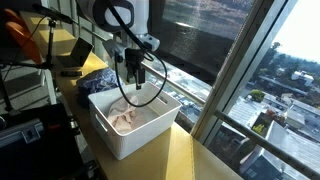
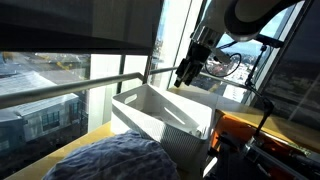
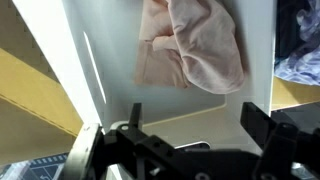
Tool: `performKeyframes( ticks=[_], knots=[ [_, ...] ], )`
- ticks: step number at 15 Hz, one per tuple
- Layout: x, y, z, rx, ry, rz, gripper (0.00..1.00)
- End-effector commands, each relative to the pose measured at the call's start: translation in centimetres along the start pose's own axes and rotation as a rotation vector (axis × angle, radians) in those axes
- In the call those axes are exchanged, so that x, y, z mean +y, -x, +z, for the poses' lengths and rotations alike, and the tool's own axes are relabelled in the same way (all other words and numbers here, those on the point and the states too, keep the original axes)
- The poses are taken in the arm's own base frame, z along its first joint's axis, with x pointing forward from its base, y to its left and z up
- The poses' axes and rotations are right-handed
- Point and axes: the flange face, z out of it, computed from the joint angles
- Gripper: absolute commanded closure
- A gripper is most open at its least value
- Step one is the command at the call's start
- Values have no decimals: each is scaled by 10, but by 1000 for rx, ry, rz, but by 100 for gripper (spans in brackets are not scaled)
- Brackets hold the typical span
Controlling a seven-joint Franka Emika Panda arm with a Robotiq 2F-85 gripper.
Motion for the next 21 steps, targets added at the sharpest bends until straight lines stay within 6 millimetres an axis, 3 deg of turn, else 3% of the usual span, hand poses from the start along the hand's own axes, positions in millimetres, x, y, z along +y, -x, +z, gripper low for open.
performKeyframes(
  ticks=[1,14,21],
  knots=[
    [27,8,41,-36,-35,60,0],
    [2,-1,132,-137,-107,82,0],
    [-25,-6,180,-170,-89,8,0]
  ],
)
